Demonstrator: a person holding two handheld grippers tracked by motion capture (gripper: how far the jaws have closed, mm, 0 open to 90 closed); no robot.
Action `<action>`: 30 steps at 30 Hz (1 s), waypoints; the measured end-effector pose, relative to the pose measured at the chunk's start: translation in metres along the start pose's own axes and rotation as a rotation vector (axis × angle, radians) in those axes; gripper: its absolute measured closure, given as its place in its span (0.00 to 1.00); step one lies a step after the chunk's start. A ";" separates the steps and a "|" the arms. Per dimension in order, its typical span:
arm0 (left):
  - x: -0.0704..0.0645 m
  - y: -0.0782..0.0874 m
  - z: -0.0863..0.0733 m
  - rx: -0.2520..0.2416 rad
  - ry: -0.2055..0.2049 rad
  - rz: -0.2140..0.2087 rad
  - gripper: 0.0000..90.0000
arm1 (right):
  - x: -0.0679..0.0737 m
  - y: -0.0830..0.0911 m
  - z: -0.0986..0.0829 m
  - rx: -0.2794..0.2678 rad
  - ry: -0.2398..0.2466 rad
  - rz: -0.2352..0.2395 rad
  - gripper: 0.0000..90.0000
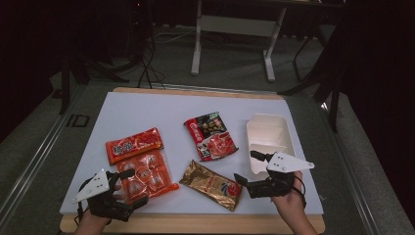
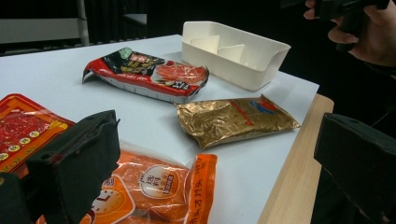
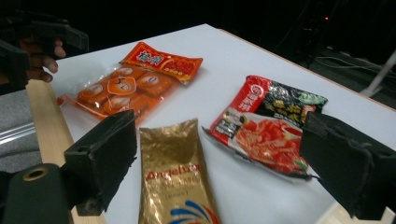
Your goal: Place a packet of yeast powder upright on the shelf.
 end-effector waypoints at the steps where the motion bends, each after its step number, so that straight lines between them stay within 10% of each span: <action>1: 0.000 0.000 0.000 0.001 0.000 0.000 0.01 | 0.000 -0.002 0.001 -0.001 -0.004 0.007 0.12; 30: 0.000 0.001 -0.001 0.008 0.003 -0.008 0.00 | 0.036 -0.102 0.006 0.189 0.009 0.168 0.16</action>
Point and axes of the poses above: each handheld gripper's, and its own axes: y roughly backward along the jaws, z roughly out of its top, x roughly to its left, the point moved 3 cm from there along -y, roughly forward along the jaws, and after that the axes turned 13 degrees about -z, right-handed, at the moved point
